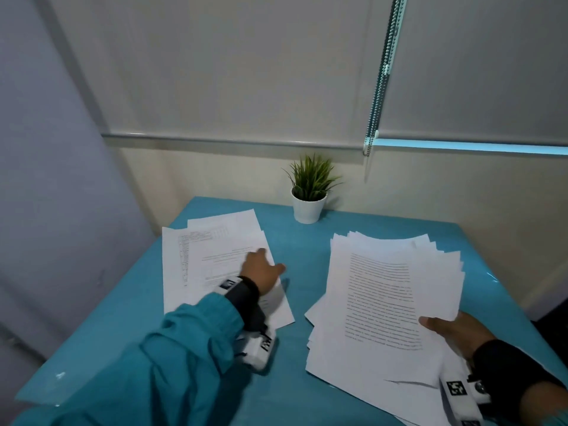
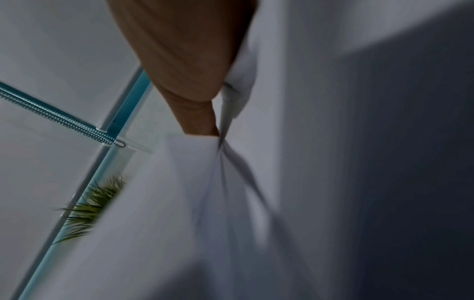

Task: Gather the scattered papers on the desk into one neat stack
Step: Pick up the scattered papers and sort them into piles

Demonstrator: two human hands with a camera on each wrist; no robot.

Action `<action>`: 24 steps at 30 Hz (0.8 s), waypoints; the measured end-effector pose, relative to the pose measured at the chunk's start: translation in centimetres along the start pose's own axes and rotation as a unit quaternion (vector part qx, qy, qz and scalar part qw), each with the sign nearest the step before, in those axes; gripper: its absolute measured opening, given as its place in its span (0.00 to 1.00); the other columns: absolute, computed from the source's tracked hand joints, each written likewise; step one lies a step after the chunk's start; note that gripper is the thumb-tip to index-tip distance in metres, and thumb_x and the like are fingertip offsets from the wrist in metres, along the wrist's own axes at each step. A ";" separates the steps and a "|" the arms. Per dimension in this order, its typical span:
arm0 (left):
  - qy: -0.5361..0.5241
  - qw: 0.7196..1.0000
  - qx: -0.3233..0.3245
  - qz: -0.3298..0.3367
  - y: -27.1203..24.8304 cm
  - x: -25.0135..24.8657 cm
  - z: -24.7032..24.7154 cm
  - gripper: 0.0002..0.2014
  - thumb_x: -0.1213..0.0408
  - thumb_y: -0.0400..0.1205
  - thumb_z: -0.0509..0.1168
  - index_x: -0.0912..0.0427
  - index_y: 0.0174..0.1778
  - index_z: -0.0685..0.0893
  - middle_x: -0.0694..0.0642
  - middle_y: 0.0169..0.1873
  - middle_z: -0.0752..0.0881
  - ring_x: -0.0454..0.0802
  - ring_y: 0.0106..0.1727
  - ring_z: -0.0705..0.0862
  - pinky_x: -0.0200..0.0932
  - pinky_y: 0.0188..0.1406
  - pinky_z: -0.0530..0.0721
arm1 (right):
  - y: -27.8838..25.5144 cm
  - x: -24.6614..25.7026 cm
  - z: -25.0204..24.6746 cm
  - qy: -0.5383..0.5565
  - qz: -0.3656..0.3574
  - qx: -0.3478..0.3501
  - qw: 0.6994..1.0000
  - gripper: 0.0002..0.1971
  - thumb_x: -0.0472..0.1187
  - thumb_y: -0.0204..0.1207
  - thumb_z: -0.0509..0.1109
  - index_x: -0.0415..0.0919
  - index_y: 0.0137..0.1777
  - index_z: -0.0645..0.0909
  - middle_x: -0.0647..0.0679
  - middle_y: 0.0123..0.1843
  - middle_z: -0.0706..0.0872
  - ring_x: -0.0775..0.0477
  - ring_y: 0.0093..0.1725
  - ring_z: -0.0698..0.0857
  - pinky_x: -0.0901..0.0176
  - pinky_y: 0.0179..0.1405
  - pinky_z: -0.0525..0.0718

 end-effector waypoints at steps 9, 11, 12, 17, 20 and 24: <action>0.244 0.946 -0.045 -0.209 2.1 13.0 -9.9 0.60 0.30 0.65 0.73 0.70 0.80 0.58 0.67 0.75 0.68 0.64 0.75 0.71 0.55 0.72 0.74 | -0.1 0.2 -0.5 -0.080 -0.002 -0.051 0.996 0.15 0.27 0.73 0.73 0.33 0.59 0.80 0.39 0.55 0.85 0.45 0.45 0.83 0.52 0.59 0.72; 0.189 0.960 -0.032 -0.204 2.8 13.2 -9.4 0.57 0.38 0.63 0.79 0.70 0.78 0.61 0.65 0.72 0.74 0.62 0.71 0.77 0.52 0.67 0.79 | -0.5 0.4 -0.6 -0.113 -0.012 -0.062 0.992 0.17 0.31 0.70 0.77 0.31 0.58 0.81 0.38 0.55 0.87 0.40 0.52 0.83 0.51 0.62 0.73; 0.154 0.967 -0.025 -0.201 3.1 13.2 -9.3 0.55 0.42 0.63 0.81 0.69 0.76 0.63 0.64 0.70 0.77 0.61 0.68 0.79 0.51 0.65 0.81 | -0.6 0.5 -0.4 -0.121 -0.005 -0.057 0.991 0.20 0.37 0.66 0.81 0.33 0.57 0.82 0.39 0.55 0.88 0.40 0.53 0.84 0.50 0.61 0.74; 0.122 0.981 0.001 -0.153 3.6 12.8 -9.3 0.28 0.53 0.70 0.79 0.62 0.61 0.81 0.59 0.60 0.86 0.57 0.54 0.83 0.44 0.51 0.80 | -0.4 0.7 0.1 -0.123 -0.006 -0.031 0.992 0.31 0.38 0.58 0.85 0.35 0.63 0.81 0.45 0.51 0.90 0.41 0.52 0.83 0.51 0.57 0.76; 0.160 0.974 -0.050 -0.154 3.8 12.3 -10.9 0.23 0.49 0.75 0.73 0.58 0.61 0.82 0.60 0.63 0.83 0.59 0.62 0.81 0.48 0.60 0.78 | 0.4 0.5 -0.5 -0.143 -0.007 -0.057 0.988 0.24 0.30 0.71 0.76 0.31 0.67 0.77 0.41 0.58 0.83 0.42 0.56 0.77 0.49 0.62 0.70; 0.175 0.953 -0.073 -0.235 4.6 14.5 -12.7 0.27 0.50 0.75 0.68 0.59 0.68 0.77 0.65 0.71 0.75 0.67 0.71 0.73 0.58 0.72 0.72 | 0.9 0.3 -0.7 -0.163 -0.003 -0.065 0.984 0.23 0.34 0.70 0.78 0.33 0.66 0.80 0.35 0.60 0.85 0.40 0.54 0.79 0.50 0.61 0.72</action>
Point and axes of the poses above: each hand's wrist, its own y-axis towards the middle knuckle, its own z-axis out of the palm, x = y × z, the point moved 4 cm from there along y, towards the middle knuckle
